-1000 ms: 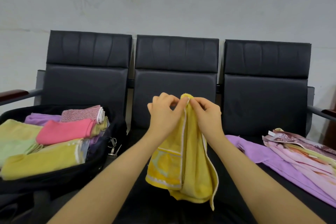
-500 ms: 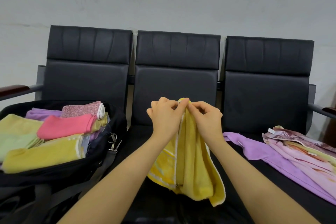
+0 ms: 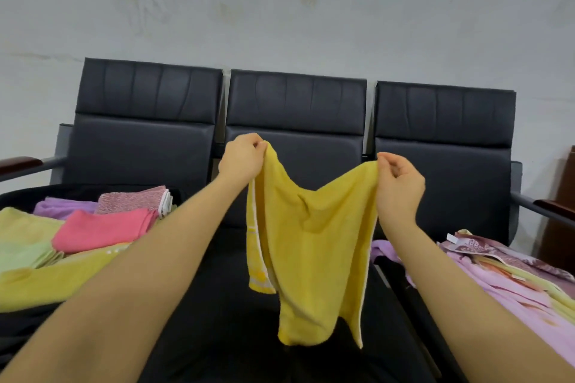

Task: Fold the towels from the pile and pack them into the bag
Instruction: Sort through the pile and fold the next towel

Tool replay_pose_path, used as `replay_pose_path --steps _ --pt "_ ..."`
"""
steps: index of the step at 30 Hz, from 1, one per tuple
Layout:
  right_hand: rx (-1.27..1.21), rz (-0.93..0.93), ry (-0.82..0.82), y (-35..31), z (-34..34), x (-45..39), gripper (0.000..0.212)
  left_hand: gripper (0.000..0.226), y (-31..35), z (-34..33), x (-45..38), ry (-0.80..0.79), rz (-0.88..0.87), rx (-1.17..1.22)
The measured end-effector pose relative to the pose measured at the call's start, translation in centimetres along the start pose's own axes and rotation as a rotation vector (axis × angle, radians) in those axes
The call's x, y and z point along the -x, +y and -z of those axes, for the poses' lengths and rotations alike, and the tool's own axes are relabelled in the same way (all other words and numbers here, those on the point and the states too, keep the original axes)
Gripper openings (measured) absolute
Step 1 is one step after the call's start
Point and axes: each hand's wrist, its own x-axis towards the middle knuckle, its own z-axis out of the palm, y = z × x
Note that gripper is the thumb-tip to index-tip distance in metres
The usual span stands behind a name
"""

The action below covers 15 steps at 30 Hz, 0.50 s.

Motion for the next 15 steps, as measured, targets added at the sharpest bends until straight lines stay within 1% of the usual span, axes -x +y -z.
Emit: replay_pose_path --steps 2,4,6,8,9,13,15 --pt "-0.015 0.014 0.066 -0.7 0.3 -1.2 0.018 0.021 0.6 1.2 -1.1 0.032 0.007 0.019" --pt "-0.041 0.014 0.117 -1.4 0.8 -2.0 0.020 0.018 0.9 2.2 -2.1 0.067 0.052 0.094" --pt "-0.062 0.001 0.132 -1.9 1.2 -2.7 0.022 0.016 1.2 2.9 -2.8 0.080 0.141 0.242" --pt "-0.071 -0.018 0.130 -2.1 1.6 -3.2 0.024 0.020 1.4 3.2 -3.2 0.075 0.227 0.397" --pt "-0.066 -0.024 0.127 -2.0 1.8 -3.4 0.026 0.021 1.6 3.3 -3.3 0.073 0.252 0.434" --pt "-0.036 -0.030 0.116 -1.8 2.5 -3.1 0.028 0.018 1.8 3.3 -3.5 0.128 0.251 0.419" --pt "-0.024 -0.044 0.136 -1.4 2.9 -2.7 0.027 0.023 1.9 3.3 -3.6 0.142 0.270 0.463"
